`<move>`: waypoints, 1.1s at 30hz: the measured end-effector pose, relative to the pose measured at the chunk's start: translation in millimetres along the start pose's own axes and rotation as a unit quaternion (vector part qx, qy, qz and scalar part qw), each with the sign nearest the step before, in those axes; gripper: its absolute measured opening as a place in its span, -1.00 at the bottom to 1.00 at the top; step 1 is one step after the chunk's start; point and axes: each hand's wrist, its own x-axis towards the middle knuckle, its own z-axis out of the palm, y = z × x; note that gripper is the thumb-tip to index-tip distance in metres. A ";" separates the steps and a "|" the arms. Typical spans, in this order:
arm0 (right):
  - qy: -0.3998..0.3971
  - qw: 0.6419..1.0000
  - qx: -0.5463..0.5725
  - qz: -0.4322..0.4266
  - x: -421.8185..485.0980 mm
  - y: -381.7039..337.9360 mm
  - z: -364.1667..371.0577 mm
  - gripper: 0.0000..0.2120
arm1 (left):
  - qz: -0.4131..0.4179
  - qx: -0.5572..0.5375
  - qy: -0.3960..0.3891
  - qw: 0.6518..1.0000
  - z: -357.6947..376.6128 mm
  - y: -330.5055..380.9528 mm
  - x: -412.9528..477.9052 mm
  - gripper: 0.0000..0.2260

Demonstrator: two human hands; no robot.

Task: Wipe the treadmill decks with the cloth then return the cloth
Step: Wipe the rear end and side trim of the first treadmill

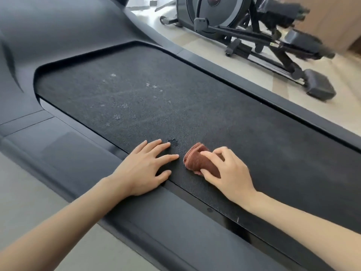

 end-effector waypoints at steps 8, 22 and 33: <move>-0.044 0.998 0.048 -0.013 10.8 8.7 -3.8 -0.61 | 0.000 0.003 0.004 1.000 -1.1 -0.2 0.8 -0.56; -0.045 0.984 0.064 -0.162 115.4 62.4 37.6 -0.59 | -0.017 -0.006 0.003 1.000 -5.8 2.8 -4.9 -0.58; -0.056 0.984 -0.064 0.155 236.6 63.1 86.9 -0.56 | -0.020 -0.002 -0.004 1.000 -5.8 4.3 -5.3 -0.57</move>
